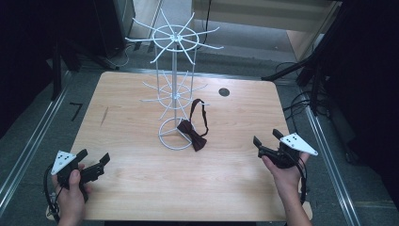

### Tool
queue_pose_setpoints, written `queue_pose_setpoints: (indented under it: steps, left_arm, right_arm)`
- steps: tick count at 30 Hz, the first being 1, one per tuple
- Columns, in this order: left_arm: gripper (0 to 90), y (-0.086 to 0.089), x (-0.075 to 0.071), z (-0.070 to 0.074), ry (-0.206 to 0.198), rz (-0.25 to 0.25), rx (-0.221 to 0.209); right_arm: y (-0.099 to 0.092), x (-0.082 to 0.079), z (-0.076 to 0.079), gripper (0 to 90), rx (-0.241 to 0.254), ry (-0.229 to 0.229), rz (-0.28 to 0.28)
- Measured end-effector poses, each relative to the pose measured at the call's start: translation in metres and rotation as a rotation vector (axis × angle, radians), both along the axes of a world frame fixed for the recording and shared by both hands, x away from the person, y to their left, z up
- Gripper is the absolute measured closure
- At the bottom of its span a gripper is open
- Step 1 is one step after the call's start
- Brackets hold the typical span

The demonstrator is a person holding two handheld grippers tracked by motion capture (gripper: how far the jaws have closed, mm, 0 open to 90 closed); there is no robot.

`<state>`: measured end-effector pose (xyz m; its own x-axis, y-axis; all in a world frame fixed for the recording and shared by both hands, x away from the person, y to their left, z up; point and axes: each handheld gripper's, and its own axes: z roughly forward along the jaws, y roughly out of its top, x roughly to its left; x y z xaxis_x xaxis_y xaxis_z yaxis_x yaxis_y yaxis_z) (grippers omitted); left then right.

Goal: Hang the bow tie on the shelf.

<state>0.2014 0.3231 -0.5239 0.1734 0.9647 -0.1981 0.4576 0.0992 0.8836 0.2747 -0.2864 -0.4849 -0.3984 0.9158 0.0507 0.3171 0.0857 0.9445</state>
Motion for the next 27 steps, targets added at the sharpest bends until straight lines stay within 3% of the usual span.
queue_pose_setpoints:
  steps: [13,27]
  left_arm:
    - [10.1,0.000,0.000,0.000,-0.001,0.002,0.001]
    - [10.1,0.000,0.000,0.000,-0.002,0.004,0.003]
  right_arm:
    - [-0.027,-0.011,-0.022,0.0,0.010,0.043,-0.011]
    - [-0.061,-0.026,-0.043,0.0,0.009,0.087,-0.071]
